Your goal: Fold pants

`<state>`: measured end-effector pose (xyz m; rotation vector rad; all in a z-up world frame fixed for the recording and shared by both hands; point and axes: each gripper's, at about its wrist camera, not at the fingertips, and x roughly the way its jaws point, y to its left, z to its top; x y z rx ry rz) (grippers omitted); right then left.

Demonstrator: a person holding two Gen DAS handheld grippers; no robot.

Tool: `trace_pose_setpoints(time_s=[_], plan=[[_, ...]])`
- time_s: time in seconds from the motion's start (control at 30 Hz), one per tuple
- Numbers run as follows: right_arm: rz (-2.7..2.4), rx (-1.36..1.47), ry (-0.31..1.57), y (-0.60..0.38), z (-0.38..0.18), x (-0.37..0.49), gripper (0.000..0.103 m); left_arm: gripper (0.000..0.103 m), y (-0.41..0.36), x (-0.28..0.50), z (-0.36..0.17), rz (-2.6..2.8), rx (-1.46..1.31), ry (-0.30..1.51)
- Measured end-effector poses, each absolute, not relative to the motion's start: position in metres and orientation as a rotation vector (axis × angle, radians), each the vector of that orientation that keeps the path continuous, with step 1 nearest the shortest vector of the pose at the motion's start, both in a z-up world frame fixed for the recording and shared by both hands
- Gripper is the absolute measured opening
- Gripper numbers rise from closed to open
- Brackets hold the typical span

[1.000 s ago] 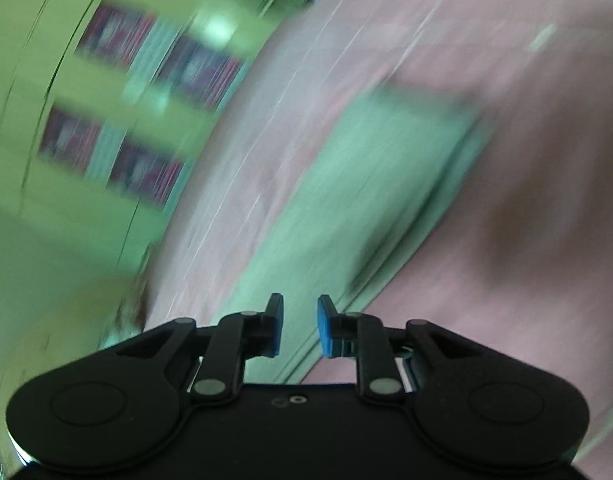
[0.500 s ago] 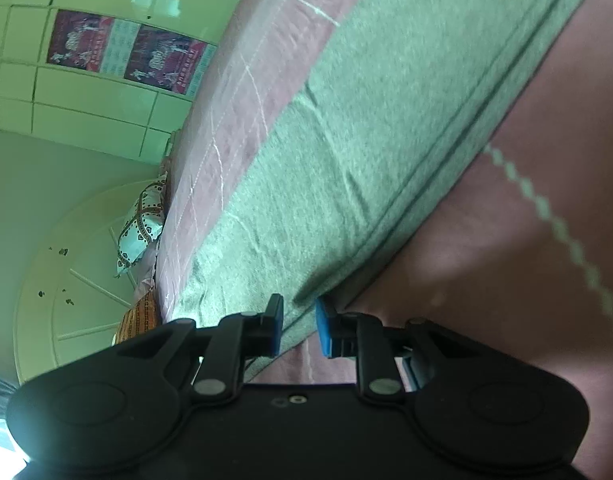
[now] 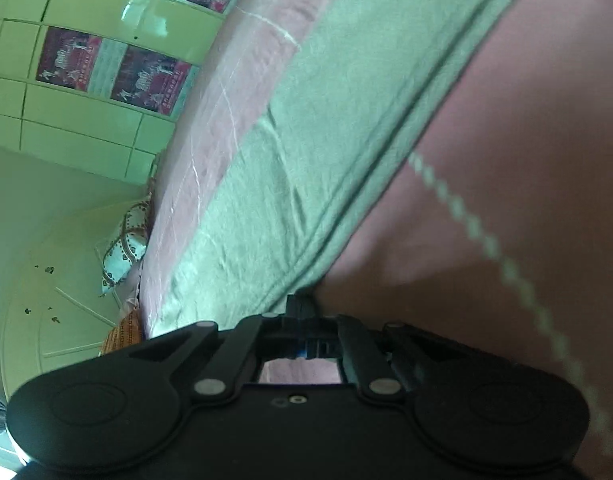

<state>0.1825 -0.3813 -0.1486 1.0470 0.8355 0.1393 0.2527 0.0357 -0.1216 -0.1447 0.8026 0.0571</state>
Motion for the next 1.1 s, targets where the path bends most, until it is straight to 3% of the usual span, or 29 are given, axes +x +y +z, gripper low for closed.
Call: trace_pose_setpoints(time_s=[0.1,0.47,0.77,0.9,1.1], plan=[[0.078,1.052,0.724,-0.415,-0.127,0.166,0.012,0.089,0.02,0.259,-0.122,0.033,-0.135,0.806],[-0.255,1.198,0.486,-0.556,-0.125,0.139,0.013,0.089,-0.071,0.275,-0.123,-0.085,-0.082,0.803],[-0.275,1.226,0.479,-0.572,-0.138,0.155,0.011,0.089,-0.142,0.274,-0.12,-0.176,-0.036,0.811],[-0.243,1.2,0.525,-0.579,-0.139,0.163,0.0,0.089,-0.153,0.27,-0.122,-0.197,-0.017,0.83],[-0.217,1.184,0.485,-0.586,-0.126,0.147,0.0,0.089,-0.149,0.266,-0.121,-0.189,-0.011,0.831]])
